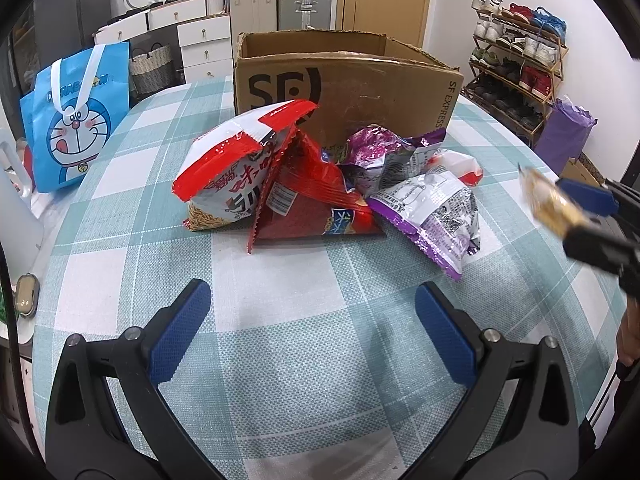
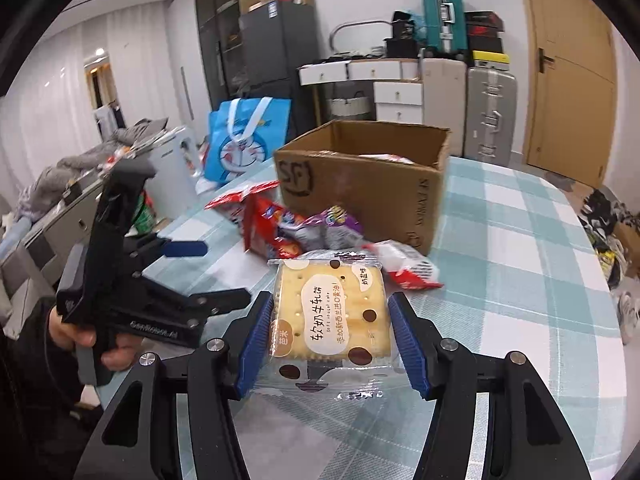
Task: Organize snacks
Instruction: 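Lift the cracker pack with the right tool while the left tool grasps a white-purple chip bag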
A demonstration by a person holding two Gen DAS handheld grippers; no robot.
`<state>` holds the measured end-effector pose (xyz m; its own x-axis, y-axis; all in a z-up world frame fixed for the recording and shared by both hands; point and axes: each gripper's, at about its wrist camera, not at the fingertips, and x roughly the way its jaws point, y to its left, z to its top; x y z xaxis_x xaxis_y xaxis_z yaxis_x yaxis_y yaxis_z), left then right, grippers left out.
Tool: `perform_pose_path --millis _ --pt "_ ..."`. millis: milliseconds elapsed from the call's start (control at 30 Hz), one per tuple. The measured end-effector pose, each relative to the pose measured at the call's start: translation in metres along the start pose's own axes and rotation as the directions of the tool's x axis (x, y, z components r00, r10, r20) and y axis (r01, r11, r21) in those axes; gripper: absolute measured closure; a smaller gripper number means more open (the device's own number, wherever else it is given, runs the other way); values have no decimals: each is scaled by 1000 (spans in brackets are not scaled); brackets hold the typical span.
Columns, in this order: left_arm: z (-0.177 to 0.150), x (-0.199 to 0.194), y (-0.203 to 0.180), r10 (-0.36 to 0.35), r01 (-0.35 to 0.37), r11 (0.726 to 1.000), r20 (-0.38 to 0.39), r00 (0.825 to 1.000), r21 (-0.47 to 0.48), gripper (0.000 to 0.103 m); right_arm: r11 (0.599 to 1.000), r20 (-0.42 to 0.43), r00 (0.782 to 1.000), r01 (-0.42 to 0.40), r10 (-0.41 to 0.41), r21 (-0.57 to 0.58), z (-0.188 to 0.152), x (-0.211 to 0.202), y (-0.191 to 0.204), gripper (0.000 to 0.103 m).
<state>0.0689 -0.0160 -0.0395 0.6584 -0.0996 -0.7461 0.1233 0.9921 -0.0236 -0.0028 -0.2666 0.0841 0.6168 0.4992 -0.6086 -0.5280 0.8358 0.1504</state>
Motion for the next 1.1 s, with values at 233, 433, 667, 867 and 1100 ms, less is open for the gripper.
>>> perform_pose_path --millis 233,433,667,867,1100 --pt "3 -1 -6 -81 81 996 -14 997 -24 2 995 21 998 56 -57 79 2 1 -18 44" --pt "12 -1 -14 -135 134 989 -20 991 -60 2 992 25 996 82 -85 96 0 1 -24 44" --pt "22 5 -30 -132 130 989 -30 991 -69 2 987 45 994 97 -103 130 -2 -1 -32 44" --pt "34 9 -41 -150 147 985 -27 988 -93 2 983 55 994 89 -99 160 -2 -4 -39 44" --pt "47 24 -60 -113 109 991 -56 992 -72 5 981 53 992 103 -113 165 -4 -5 -44 44"
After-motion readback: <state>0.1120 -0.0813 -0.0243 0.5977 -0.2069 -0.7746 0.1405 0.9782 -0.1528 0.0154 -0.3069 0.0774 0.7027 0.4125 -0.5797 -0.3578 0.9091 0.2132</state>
